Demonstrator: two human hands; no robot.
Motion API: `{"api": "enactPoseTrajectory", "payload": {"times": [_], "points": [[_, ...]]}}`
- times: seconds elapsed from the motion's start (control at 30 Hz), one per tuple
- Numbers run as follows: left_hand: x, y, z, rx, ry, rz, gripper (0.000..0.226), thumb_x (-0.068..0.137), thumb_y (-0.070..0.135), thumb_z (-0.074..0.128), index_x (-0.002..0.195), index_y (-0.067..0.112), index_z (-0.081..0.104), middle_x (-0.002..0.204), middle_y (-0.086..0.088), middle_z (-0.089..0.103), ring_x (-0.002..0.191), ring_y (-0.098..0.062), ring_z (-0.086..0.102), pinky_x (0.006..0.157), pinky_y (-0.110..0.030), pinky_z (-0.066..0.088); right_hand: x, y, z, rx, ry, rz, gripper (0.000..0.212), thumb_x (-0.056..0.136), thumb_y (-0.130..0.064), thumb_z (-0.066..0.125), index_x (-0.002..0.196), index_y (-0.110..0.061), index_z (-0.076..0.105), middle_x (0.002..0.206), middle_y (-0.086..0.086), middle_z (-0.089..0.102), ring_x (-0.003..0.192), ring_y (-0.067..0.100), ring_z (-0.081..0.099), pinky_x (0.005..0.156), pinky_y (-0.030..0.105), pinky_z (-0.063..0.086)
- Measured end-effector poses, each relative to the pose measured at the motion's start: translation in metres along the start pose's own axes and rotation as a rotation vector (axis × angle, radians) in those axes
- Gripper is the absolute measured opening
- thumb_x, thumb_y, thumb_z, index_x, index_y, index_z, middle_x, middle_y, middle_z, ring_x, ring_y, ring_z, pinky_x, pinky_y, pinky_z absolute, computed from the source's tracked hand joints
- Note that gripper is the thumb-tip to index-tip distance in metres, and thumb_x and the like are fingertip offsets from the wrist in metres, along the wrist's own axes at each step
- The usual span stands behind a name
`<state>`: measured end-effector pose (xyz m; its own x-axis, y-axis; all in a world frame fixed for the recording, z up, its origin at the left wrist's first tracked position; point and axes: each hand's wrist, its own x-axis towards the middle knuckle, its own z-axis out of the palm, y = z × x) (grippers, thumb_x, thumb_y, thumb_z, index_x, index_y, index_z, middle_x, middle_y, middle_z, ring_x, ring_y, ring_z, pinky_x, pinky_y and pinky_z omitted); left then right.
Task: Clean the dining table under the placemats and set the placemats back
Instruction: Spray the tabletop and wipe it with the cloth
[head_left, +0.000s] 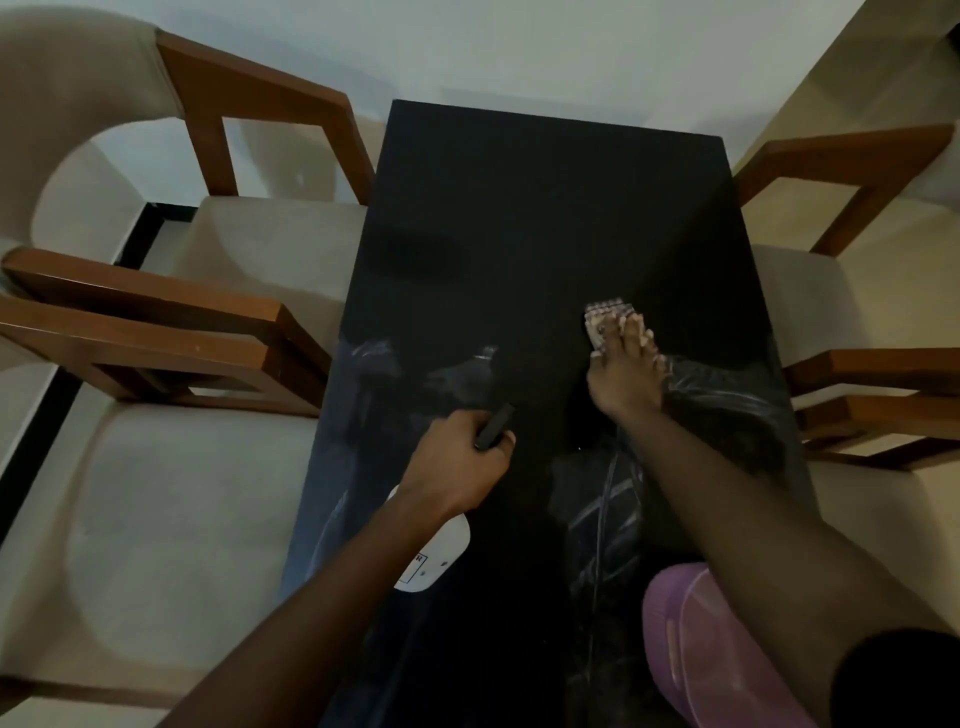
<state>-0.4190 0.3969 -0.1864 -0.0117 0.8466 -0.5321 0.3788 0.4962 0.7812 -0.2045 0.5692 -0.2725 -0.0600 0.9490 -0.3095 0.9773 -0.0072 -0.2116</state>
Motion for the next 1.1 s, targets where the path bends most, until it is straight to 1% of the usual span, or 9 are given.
{"api": "enactPoseTrajectory", "payload": {"times": [0.1, 0.27, 0.37, 0.53, 0.67, 0.73, 0.87, 1.0, 1.1], "points": [[-0.004, -0.004, 0.007, -0.011, 0.055, 0.013, 0.019, 0.103, 0.032, 0.061, 0.093, 0.018, 0.069, 0.087, -0.019, 0.074, 0.059, -0.018, 0.061, 0.056, -0.032, 0.05, -0.038, -0.035, 0.026, -0.046, -0.04, -0.168, 0.066, 0.108, -0.036, 0.036, 0.167, -0.028, 0.009, 0.175, 0.007, -0.007, 0.161, 0.034, -0.003, 0.128, 0.058, 0.007], [-0.019, -0.007, 0.007, -0.08, 0.05, -0.012, 0.016, 0.105, 0.028, 0.06, 0.097, 0.019, 0.071, 0.079, -0.01, 0.075, 0.058, -0.014, 0.068, 0.053, -0.028, 0.054, -0.157, -0.019, 0.043, -0.246, -0.333, -0.881, 0.062, 0.11, -0.038, 0.031, 0.166, -0.03, 0.006, 0.174, 0.002, -0.01, 0.159, 0.028, -0.017, 0.128, 0.05, -0.008], [-0.03, -0.017, 0.003, -0.064, 0.062, -0.037, 0.025, 0.104, 0.031, 0.06, 0.089, 0.013, 0.069, 0.072, -0.012, 0.068, 0.061, -0.023, 0.063, 0.059, -0.036, 0.053, -0.151, 0.022, 0.029, -0.38, -0.378, -1.12, 0.055, 0.112, -0.041, 0.027, 0.165, -0.038, 0.012, 0.174, -0.006, -0.011, 0.161, 0.022, -0.01, 0.13, 0.048, -0.001], [-0.044, -0.034, -0.007, -0.14, 0.094, -0.119, 0.027, 0.106, 0.028, 0.059, 0.096, 0.004, 0.067, 0.072, -0.015, 0.065, 0.058, -0.02, 0.06, 0.051, -0.027, 0.048, -0.057, 0.014, -0.004, -0.294, -0.371, -0.827, 0.062, 0.111, -0.044, 0.033, 0.165, -0.043, 0.004, 0.174, -0.01, -0.012, 0.16, 0.018, -0.009, 0.129, 0.048, 0.006], [-0.048, -0.041, -0.011, -0.173, 0.109, -0.139, 0.028, 0.106, 0.028, 0.058, 0.095, 0.004, 0.068, 0.071, -0.007, 0.064, 0.054, -0.015, 0.057, 0.05, -0.025, 0.047, -0.021, -0.037, 0.007, -0.106, -0.22, -0.382, 0.065, 0.11, -0.038, 0.034, 0.166, -0.034, 0.003, 0.175, -0.001, -0.011, 0.161, 0.028, -0.007, 0.129, 0.052, 0.004], [-0.048, -0.043, -0.013, -0.173, 0.144, -0.141, 0.03, 0.106, 0.029, 0.058, 0.093, 0.004, 0.068, 0.071, -0.008, 0.064, 0.055, -0.016, 0.057, 0.051, -0.025, 0.048, -0.037, -0.067, 0.028, -0.084, -0.135, -0.301, 0.065, 0.109, -0.039, 0.033, 0.167, -0.03, 0.004, 0.175, 0.001, -0.01, 0.161, 0.03, -0.007, 0.129, 0.055, 0.002], [-0.045, -0.049, -0.017, -0.195, 0.232, -0.114, 0.029, 0.104, 0.031, 0.06, 0.09, 0.008, 0.07, 0.076, -0.019, 0.071, 0.054, -0.022, 0.059, 0.052, -0.033, 0.049, -0.109, -0.095, 0.065, -0.191, -0.132, -0.667, 0.063, 0.108, -0.031, 0.037, 0.166, -0.024, 0.014, 0.175, 0.005, -0.002, 0.161, 0.031, -0.005, 0.129, 0.055, 0.003], [-0.047, -0.051, -0.026, -0.195, 0.237, -0.091, 0.022, 0.105, 0.029, 0.059, 0.091, 0.017, 0.072, 0.075, -0.012, 0.072, 0.052, -0.011, 0.06, 0.05, -0.025, 0.047, -0.143, -0.076, 0.07, -0.239, -0.24, -1.2, 0.043, 0.11, -0.035, 0.041, 0.152, -0.025, 0.045, 0.168, 0.007, 0.031, 0.159, 0.03, 0.017, 0.129, 0.053, 0.015], [-0.049, -0.054, -0.031, -0.209, 0.238, -0.091, 0.025, 0.106, 0.033, 0.059, 0.093, 0.015, 0.07, 0.074, -0.017, 0.067, 0.051, -0.013, 0.057, 0.049, -0.026, 0.044, -0.102, -0.074, 0.055, -0.265, -0.221, -1.17, 0.05, 0.11, -0.039, 0.039, 0.16, -0.035, 0.032, 0.173, -0.003, 0.016, 0.161, 0.021, 0.008, 0.131, 0.047, 0.008]]}}
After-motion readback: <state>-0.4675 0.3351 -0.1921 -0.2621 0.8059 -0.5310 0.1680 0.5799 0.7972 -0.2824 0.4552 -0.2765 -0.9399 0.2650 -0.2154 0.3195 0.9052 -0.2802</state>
